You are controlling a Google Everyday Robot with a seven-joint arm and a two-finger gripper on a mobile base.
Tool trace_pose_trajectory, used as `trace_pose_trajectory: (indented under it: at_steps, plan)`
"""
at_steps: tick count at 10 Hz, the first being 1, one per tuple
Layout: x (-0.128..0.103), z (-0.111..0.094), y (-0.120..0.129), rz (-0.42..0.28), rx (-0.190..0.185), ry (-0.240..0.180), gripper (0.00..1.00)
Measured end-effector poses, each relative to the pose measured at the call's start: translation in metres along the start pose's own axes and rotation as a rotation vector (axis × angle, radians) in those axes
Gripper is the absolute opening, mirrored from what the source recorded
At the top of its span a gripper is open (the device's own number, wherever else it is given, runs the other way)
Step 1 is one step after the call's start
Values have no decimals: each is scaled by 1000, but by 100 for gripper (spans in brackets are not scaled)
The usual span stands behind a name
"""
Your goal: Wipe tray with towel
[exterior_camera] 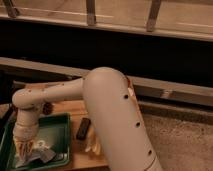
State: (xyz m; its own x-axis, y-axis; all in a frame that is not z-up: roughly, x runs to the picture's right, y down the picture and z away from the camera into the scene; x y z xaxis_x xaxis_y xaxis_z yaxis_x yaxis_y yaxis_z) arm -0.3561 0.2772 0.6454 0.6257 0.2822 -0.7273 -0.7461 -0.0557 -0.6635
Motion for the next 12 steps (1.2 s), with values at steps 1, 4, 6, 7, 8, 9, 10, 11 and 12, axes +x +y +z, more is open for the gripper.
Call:
trace_pose_trajectory:
  at_steps: [1,4,6,7,8,9,10,11,12]
  plan:
    - [-2,4,-2,18,40,-26,0]
    - [-5,8,-17,63,80,-62,0]
    - [-9,6,-28,93,104,-68,0]
    - [-12,4,-38,118,120,-68,0]
    - [-13,2,-47,138,130,-70,0]
    - [-16,-3,-56,159,148,-70,0]
    - [-22,-9,-66,175,167,-72,0]
    - [-30,-17,-73,186,185,-73,0]
    - [-42,-25,-79,187,199,-77,0]
